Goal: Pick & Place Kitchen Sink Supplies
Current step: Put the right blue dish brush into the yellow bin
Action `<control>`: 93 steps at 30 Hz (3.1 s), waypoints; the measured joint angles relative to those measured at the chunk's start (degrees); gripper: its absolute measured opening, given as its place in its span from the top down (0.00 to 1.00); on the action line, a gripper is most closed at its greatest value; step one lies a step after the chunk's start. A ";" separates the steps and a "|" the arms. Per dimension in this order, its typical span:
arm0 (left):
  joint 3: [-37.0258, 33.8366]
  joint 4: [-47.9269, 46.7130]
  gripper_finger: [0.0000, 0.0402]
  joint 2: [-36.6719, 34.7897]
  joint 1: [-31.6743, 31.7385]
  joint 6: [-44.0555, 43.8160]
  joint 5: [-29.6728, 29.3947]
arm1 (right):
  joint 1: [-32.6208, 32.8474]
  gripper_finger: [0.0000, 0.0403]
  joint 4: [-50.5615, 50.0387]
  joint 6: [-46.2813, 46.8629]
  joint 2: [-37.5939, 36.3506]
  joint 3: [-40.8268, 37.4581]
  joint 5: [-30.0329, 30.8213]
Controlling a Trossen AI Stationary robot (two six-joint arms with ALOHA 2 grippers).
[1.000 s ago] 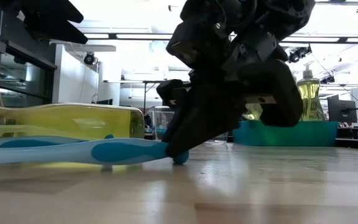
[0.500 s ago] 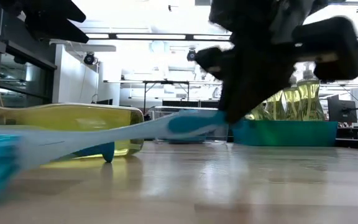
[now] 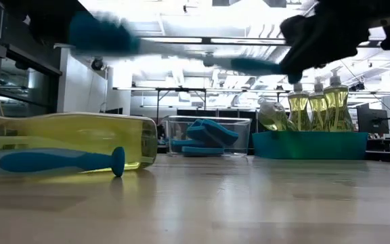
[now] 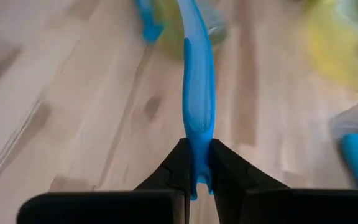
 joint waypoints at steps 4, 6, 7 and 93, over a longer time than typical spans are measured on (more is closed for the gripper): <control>0.00 0.08 0.33 1.95 0.01 0.00 -3.22 | 1.71 0.93 14.25 -0.17 -7.80 -10.08 5.72; 0.00 0.43 0.33 3.07 0.02 0.00 -5.08 | 2.20 0.93 21.15 -1.01 -10.22 -13.97 8.43; 0.00 0.85 0.33 3.68 0.03 0.00 -6.13 | 2.47 0.93 24.12 -1.71 -11.05 -15.64 9.70; 0.02 85.21 0.89 14.41 33.79 58.25 52.26 | -17.70 0.88 69.81 -10.03 4.98 -14.21 -8.48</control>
